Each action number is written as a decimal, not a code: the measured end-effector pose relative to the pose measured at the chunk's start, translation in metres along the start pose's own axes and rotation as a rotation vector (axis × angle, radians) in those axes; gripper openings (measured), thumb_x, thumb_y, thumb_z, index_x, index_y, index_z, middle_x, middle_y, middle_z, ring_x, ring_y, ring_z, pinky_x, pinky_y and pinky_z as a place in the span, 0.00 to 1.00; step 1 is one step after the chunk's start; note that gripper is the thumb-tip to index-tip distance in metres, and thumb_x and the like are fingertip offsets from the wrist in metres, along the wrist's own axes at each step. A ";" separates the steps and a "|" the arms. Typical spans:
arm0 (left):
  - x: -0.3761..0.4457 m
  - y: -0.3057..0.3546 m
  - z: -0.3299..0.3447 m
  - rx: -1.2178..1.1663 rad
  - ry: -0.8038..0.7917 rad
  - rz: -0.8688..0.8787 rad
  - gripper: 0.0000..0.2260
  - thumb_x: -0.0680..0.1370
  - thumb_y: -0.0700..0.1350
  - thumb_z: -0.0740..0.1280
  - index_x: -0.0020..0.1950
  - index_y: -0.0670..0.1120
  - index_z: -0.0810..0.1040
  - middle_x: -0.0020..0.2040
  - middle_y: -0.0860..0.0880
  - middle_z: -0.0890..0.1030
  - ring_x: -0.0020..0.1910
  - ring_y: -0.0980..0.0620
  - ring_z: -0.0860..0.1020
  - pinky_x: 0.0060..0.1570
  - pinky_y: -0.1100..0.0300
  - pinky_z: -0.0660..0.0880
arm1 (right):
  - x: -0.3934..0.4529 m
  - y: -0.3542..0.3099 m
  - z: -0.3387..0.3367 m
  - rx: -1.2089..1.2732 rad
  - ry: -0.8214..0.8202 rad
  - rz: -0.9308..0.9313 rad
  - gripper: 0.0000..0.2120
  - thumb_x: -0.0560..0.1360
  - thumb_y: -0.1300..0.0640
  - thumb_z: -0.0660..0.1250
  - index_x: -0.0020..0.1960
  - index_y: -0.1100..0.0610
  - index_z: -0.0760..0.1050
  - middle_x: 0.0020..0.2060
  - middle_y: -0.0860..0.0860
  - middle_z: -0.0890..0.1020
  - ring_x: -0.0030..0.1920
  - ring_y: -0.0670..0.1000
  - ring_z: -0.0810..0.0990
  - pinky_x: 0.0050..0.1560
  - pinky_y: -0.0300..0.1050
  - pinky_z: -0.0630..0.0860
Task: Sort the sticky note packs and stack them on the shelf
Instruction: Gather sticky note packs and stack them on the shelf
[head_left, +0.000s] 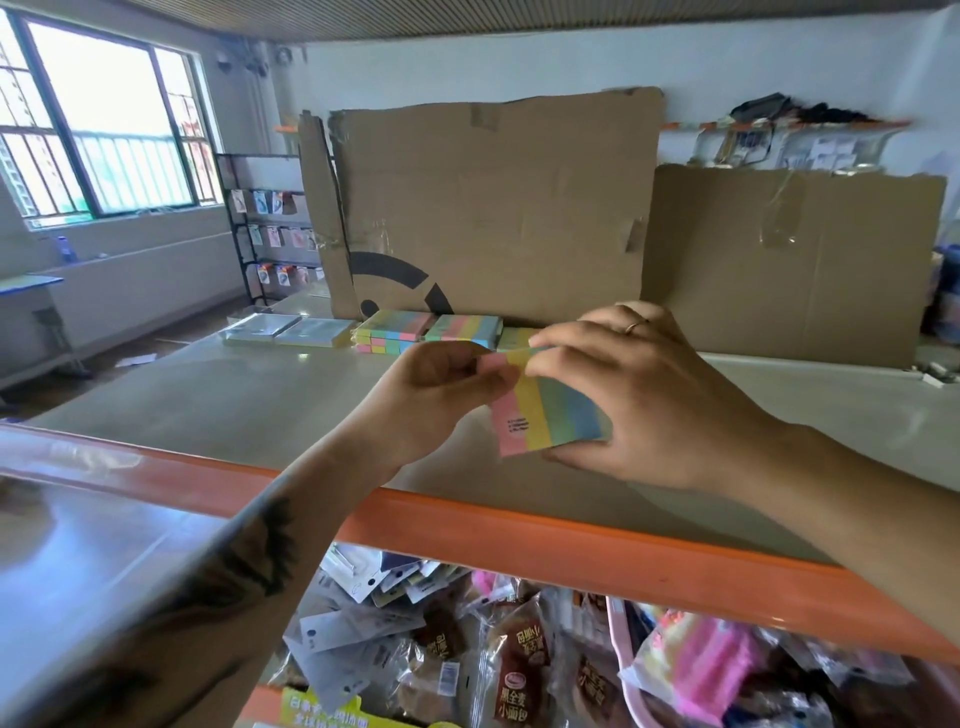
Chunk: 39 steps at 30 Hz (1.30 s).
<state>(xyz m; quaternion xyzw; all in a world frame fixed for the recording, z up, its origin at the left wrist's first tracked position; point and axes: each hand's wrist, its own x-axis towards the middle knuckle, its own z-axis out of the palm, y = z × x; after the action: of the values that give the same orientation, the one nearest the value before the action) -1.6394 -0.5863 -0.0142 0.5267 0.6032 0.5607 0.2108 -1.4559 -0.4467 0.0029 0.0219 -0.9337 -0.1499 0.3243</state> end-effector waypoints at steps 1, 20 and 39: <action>0.000 0.000 -0.001 0.019 0.003 -0.002 0.21 0.76 0.54 0.73 0.54 0.35 0.82 0.47 0.41 0.84 0.48 0.51 0.78 0.53 0.53 0.71 | 0.001 0.002 0.000 0.036 -0.014 0.024 0.29 0.68 0.34 0.72 0.64 0.48 0.76 0.64 0.47 0.79 0.61 0.55 0.77 0.61 0.59 0.71; -0.019 -0.001 -0.026 1.091 -0.375 -0.357 0.40 0.69 0.81 0.50 0.79 0.72 0.45 0.83 0.61 0.44 0.82 0.52 0.40 0.77 0.36 0.38 | 0.074 0.105 0.091 0.321 -0.415 0.632 0.33 0.55 0.22 0.72 0.56 0.35 0.76 0.57 0.47 0.81 0.59 0.55 0.76 0.63 0.53 0.75; -0.015 -0.006 -0.025 1.110 -0.371 -0.236 0.40 0.69 0.81 0.48 0.79 0.71 0.45 0.82 0.59 0.37 0.81 0.53 0.34 0.78 0.38 0.36 | 0.050 0.080 0.066 0.290 -0.449 0.599 0.31 0.75 0.42 0.75 0.75 0.43 0.71 0.75 0.48 0.68 0.75 0.51 0.67 0.72 0.42 0.63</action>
<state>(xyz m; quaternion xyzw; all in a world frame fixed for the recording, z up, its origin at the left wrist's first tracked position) -1.6575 -0.6091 -0.0176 0.5766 0.8136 0.0330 0.0669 -1.5318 -0.3601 0.0071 -0.2391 -0.9579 0.0839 0.1353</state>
